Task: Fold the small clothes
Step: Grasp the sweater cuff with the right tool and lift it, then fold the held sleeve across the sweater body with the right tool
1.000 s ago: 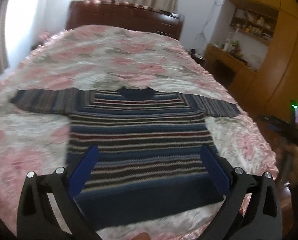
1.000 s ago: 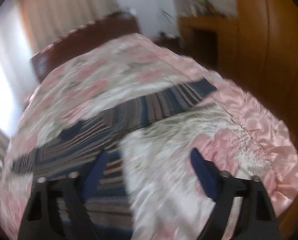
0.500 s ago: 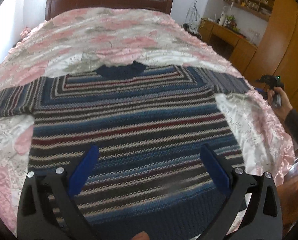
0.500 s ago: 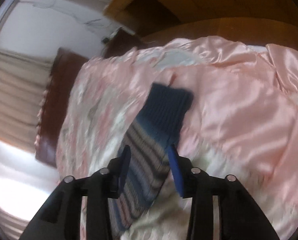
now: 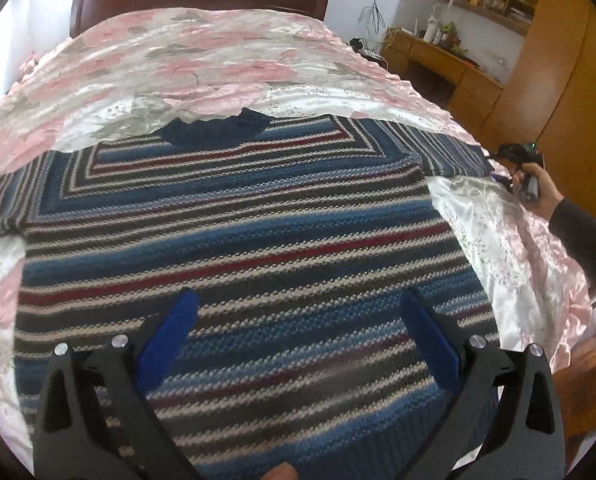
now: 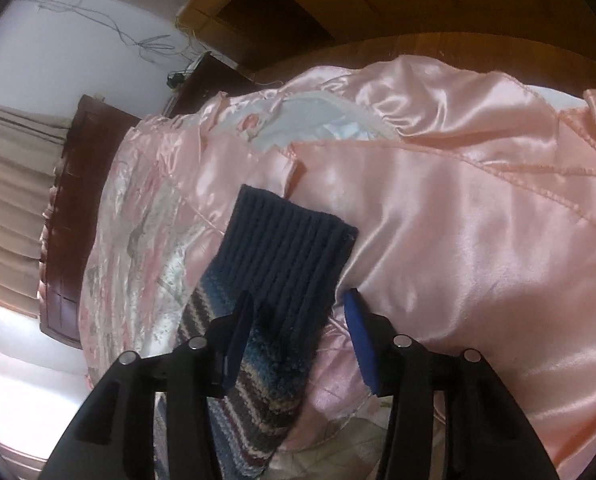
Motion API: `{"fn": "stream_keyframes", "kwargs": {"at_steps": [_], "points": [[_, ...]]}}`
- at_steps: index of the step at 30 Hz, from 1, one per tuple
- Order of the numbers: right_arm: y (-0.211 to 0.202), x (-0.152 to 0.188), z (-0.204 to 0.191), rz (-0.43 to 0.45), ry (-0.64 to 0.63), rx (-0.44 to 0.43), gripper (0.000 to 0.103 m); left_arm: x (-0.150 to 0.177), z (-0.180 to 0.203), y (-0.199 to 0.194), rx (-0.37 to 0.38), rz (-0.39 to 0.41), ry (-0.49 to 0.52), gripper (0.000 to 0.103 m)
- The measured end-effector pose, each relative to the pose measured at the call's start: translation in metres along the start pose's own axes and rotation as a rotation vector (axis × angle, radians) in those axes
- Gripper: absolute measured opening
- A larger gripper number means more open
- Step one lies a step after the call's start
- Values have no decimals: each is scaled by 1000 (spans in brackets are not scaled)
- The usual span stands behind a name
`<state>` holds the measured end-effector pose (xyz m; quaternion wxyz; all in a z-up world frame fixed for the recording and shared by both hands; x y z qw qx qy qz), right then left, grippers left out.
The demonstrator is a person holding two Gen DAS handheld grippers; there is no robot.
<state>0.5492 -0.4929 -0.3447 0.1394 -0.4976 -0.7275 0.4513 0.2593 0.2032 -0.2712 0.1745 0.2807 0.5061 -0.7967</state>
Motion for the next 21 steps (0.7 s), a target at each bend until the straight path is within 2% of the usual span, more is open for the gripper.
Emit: {"fn": "stream_keyframes", "kwargs": {"at_steps": [1, 3, 4, 8, 11, 15, 19, 21], "points": [[-1, 0, -2, 7, -14, 7, 41, -1, -2, 2, 10, 8, -13, 100], [-5, 1, -9, 13, -52, 13, 16, -2, -5, 4, 16, 21, -23, 100], [-9, 2, -14, 22, -74, 9, 14, -2, -6, 5, 19, 28, -28, 100], [-37, 12, -50, 76, -169, -5, 11, -3, -14, 3, 33, 40, -51, 100], [-69, 36, -101, 141, -320, -14, 11, -5, -24, -4, 19, 50, -53, 100], [-117, 92, -183, 232, -548, -7, 10, -4, -45, -12, 2, 78, -81, 100], [-146, 151, -248, 282, -700, -15, 10, 1, -68, -18, -46, 91, -86, 100], [-155, 188, -280, 295, -780, -13, 10, 2, -78, -23, -46, 95, -95, 100]]}}
Point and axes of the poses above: each gripper's, at about its wrist camera, not at the fingertips, and y roughly the way its jaws point, z to its right, x to its underside, the point moved 4 cm from there along y, roughly the way its jaws point, and after that the axes turned 7 degrees about x, right-handed, at the moved point
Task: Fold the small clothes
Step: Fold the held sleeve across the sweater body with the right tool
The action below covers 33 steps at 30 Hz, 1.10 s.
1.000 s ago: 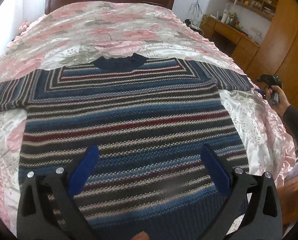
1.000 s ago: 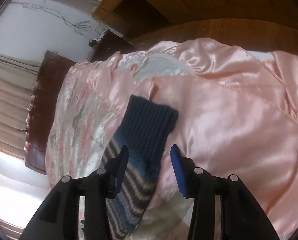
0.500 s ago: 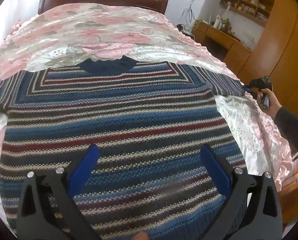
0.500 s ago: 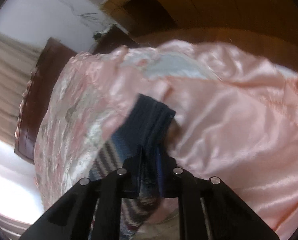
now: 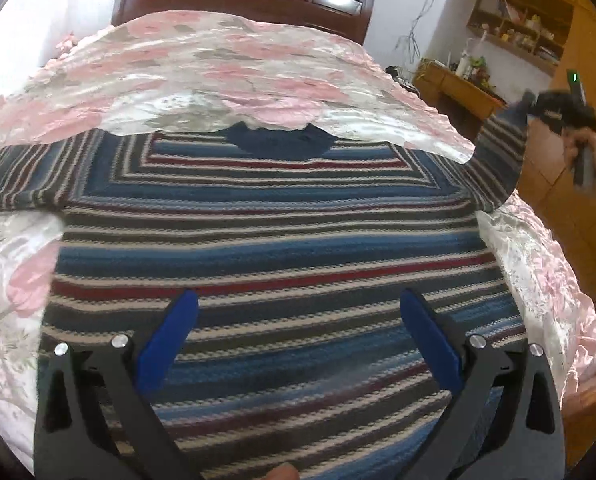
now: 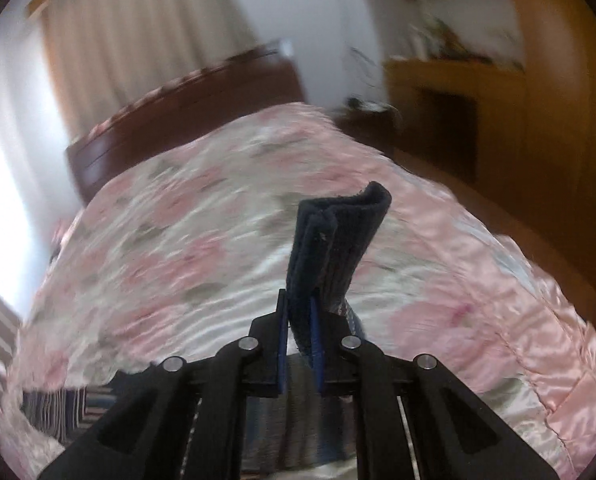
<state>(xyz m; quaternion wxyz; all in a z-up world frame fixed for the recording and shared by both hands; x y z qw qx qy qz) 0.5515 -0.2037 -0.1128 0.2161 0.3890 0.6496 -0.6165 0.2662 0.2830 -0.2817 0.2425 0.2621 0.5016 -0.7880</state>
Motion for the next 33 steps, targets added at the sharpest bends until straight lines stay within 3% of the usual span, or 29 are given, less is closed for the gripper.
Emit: {"fn": "stream_keyframes", "kwargs": {"at_steps": [6, 12, 17, 20, 22, 23, 24, 27, 29, 31, 33], "points": [[-8, 41, -136, 7, -255, 0, 9, -5, -34, -10, 27, 22, -93, 100], [27, 130, -245, -63, -488, 31, 9, -12, -70, -20, 17, 48, -185, 100], [66, 221, -300, -133, -675, 110, 9, -12, -81, -21, -2, 55, -194, 100], [75, 265, -314, -128, -799, 166, 9, -12, -83, -19, -1, 46, -195, 100], [79, 284, -317, -148, -841, 172, 13, -11, -82, -18, -9, 43, -187, 100], [79, 291, -317, -163, -850, 153, 24, -10, -82, -17, -11, 40, -185, 100], [77, 295, -318, -167, -849, 139, 41, -9, -82, -15, -12, 36, -184, 100], [41, 291, -313, -101, -776, 16, 71, -7, -85, -10, 14, 15, -213, 100], [10, 281, -298, -80, -637, -94, 82, -9, -87, -8, 69, -6, -271, 100], [-18, 272, -266, -114, -424, -220, 82, -19, -85, -1, 144, -14, -336, 100], [-34, 271, -225, -147, -200, -289, 82, -43, -76, 18, 206, -63, -351, 100]]}}
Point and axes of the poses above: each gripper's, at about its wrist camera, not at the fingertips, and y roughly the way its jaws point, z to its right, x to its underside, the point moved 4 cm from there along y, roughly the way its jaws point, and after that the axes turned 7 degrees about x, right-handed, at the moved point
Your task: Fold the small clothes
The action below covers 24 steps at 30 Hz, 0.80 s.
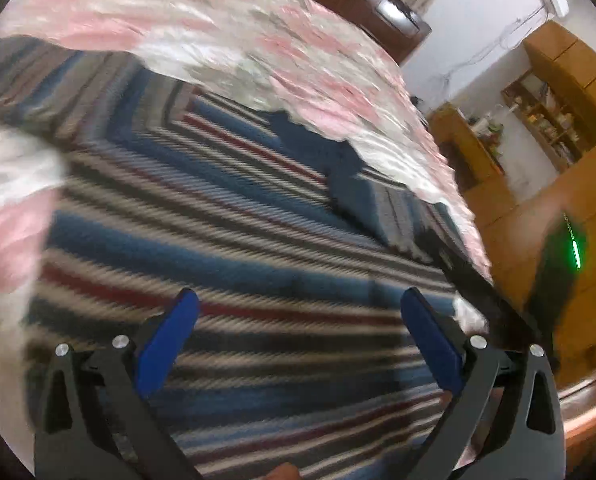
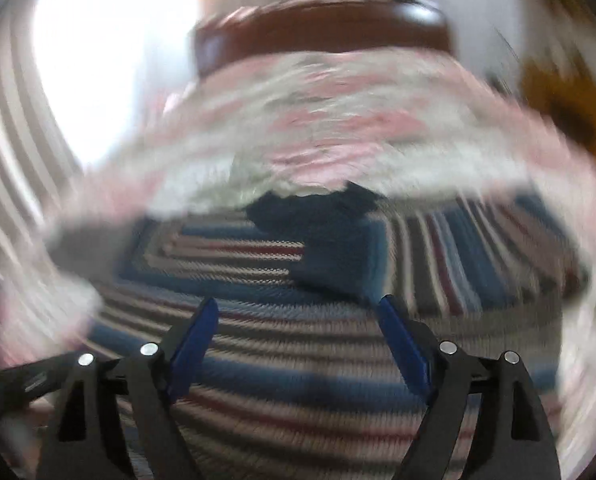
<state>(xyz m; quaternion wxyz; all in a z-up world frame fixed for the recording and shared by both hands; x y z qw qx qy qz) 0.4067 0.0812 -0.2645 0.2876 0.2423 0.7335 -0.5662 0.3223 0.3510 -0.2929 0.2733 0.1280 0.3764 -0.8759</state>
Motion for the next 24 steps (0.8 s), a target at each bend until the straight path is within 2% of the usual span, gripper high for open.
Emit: {"fn": "stream_keyframes", "kwargs": {"at_steps": [2, 3, 4, 6, 8, 10, 12, 18, 21, 23, 24], "points": [[-19, 17, 34, 18, 195, -71, 82, -23, 16, 25, 49, -49, 4, 100], [-24, 24, 43, 25, 245, -86, 84, -41, 24, 48, 91, -103, -12, 100], [-28, 34, 50, 30, 284, -109, 84, -52, 28, 69, 103, -151, -22, 100], [-27, 41, 49, 10, 251, -137, 84, -71, 30, 111, 97, -231, -48, 100], [-28, 38, 42, 7, 228, -201, 84, -87, 20, 156, 113, -305, -156, 100], [-30, 37, 36, 17, 187, -239, 84, -90, 15, 183, 108, -320, -217, 100], [-27, 39, 30, 14, 153, -233, 85, -88, 15, 203, 94, -347, -231, 100], [-25, 51, 25, -31, 207, -288, 89, -90, 20, 217, 16, -347, -244, 97], [-25, 51, 24, -15, 189, -262, 89, -90, 34, 227, -36, -414, -184, 56], [-26, 51, 25, -15, 201, -255, 89, -88, 38, 227, -69, -442, -162, 48], [-24, 52, 26, -18, 207, -256, 89, -88, 42, 228, -87, -454, -144, 41]]}}
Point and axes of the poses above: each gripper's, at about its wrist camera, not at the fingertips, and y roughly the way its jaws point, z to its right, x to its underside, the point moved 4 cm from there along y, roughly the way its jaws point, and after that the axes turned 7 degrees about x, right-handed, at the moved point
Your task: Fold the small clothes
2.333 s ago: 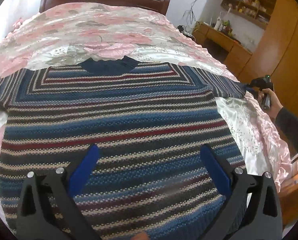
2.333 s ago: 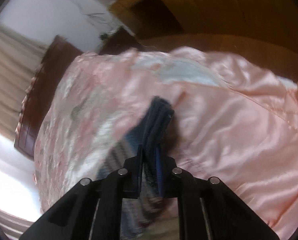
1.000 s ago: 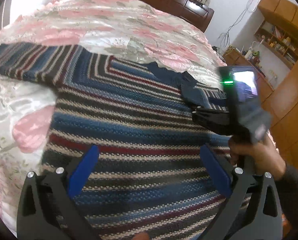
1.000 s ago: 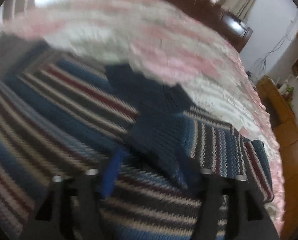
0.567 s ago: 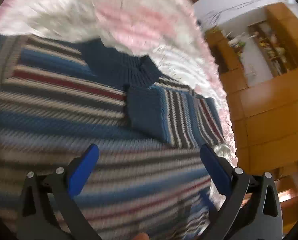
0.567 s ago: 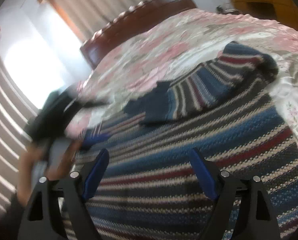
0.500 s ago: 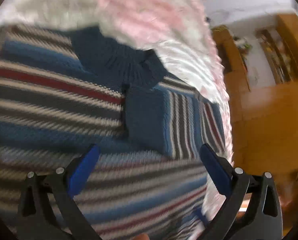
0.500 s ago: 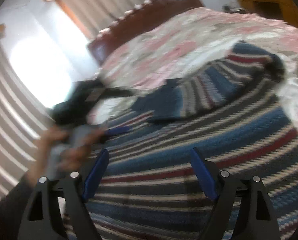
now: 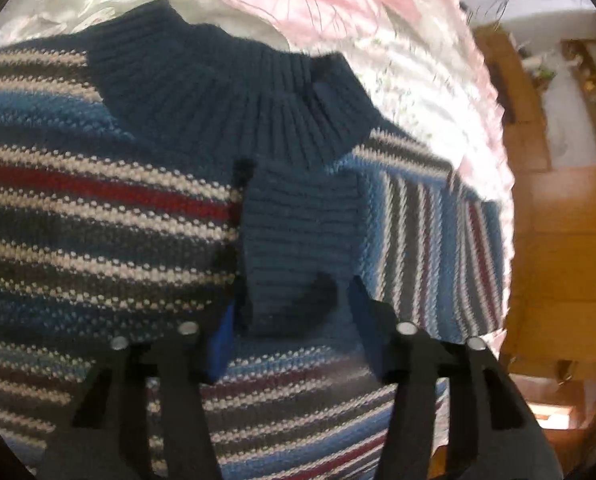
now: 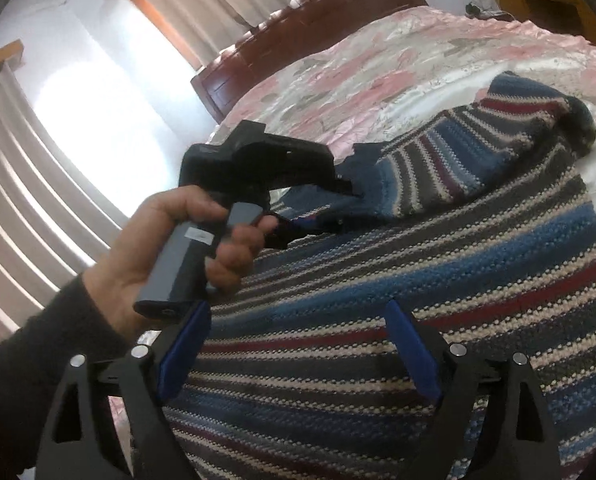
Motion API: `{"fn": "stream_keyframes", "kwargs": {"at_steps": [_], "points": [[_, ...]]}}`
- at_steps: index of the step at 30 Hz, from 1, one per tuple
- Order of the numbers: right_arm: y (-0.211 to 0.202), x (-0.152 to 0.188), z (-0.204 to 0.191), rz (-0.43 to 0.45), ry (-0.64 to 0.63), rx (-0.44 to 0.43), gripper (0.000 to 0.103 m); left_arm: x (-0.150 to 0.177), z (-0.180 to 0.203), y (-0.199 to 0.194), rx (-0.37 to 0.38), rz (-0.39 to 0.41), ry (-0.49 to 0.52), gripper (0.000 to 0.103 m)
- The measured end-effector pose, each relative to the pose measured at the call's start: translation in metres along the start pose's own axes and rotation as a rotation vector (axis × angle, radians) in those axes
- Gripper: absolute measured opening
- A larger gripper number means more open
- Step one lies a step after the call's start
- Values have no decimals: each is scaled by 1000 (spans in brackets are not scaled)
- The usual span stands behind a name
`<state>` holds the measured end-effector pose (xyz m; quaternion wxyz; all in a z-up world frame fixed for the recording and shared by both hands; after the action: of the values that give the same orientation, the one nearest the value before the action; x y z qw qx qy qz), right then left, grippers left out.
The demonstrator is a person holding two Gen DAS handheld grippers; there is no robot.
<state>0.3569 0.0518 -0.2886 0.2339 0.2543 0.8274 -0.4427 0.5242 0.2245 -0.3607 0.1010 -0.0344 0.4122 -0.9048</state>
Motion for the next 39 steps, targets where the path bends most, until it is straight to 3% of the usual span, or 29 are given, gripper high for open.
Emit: {"fn": "stream_keyframes", "kwargs": {"at_steps": [7, 18, 22, 39], "points": [[11, 6, 1, -29, -24, 44, 89, 0, 15, -10, -2, 28, 41, 22], [18, 15, -2, -53, -88, 103, 90, -7, 19, -56, 38, 121, 113, 20], [23, 16, -1, -62, -88, 107, 90, -11, 17, -79, 21, 151, 137, 20], [30, 24, -8, -84, -110, 103, 90, -25, -55, -135, -33, 184, 99, 20]]}}
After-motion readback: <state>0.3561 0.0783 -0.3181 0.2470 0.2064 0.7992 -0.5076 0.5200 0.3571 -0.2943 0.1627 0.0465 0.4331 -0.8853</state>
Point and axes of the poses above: each gripper's, at about its wrist camera, not at the fingertips, and y roughly the way its jaws point, z to its right, x to its underside, the point moved 4 cm from there along y, roughly the way its jaws point, and after that the axes turned 7 degrees about x, right-handed, at the moved point
